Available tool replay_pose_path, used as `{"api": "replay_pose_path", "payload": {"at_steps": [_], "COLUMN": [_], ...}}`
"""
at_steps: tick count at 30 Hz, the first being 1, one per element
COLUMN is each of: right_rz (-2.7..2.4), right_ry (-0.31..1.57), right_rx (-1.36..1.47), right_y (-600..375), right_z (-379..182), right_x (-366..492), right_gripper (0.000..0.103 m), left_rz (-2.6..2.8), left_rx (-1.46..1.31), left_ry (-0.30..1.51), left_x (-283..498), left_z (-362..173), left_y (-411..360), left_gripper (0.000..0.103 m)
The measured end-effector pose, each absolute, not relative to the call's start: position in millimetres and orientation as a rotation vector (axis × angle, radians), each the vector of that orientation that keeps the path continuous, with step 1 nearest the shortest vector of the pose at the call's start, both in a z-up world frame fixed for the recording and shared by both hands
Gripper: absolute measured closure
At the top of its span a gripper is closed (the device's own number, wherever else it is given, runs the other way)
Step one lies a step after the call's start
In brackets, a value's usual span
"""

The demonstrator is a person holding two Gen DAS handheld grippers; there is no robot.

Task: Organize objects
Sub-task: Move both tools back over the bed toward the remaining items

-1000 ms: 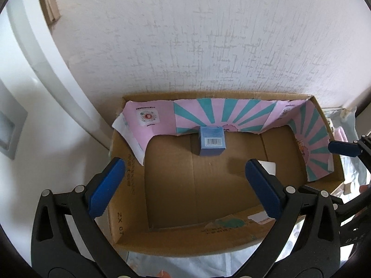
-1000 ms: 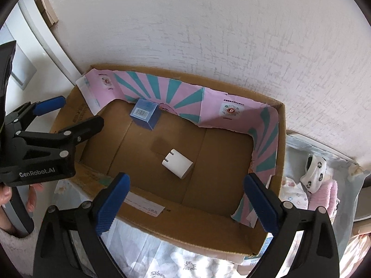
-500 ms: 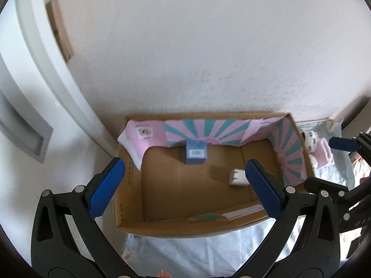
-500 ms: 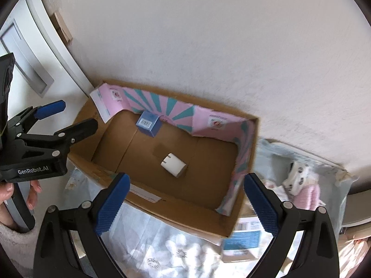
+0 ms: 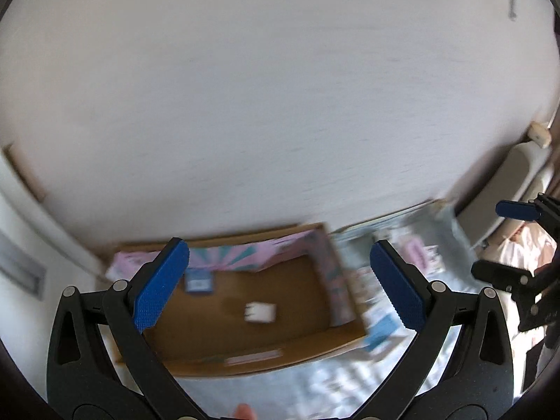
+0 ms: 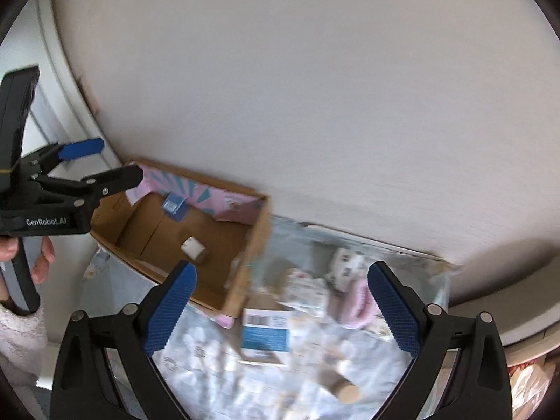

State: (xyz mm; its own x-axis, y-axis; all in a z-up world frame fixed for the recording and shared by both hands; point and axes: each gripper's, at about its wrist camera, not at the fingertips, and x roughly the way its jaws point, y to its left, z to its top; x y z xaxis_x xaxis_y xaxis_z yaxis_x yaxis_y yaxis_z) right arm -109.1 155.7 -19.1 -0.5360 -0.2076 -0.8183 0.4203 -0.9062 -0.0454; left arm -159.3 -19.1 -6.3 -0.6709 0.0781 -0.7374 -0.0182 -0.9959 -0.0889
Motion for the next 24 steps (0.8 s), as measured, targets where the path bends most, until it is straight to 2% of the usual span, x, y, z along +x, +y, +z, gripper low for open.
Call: {"api": "replay_pose_path", "payload": {"at_steps": [7,16,24], "right_rz": [-2.555,-2.506,-2.371], "right_ry": [0.278,0.268,0.287], "right_rx": [1.265,1.311,1.323], "right_y": [244.2,317.5,332.2], "right_z": [-3.8,-33.0,-83.6], "right_x": [-116.8,-118.6,-117.4], "right_gripper": [0.005,0.005,0.005], "left_rz": [2.748,2.686,2.690], "left_rx": [-1.269,-1.397,-1.509], "left_ry": [-0.057,-0.037,-0.192], "left_x": [-180.4,-184.9,-169.9], "left_z": [-6.8,-47.4,-104.8], "left_y": [58.8,137.0,160.0], "left_gripper": [0.000,0.000,0.000]}}
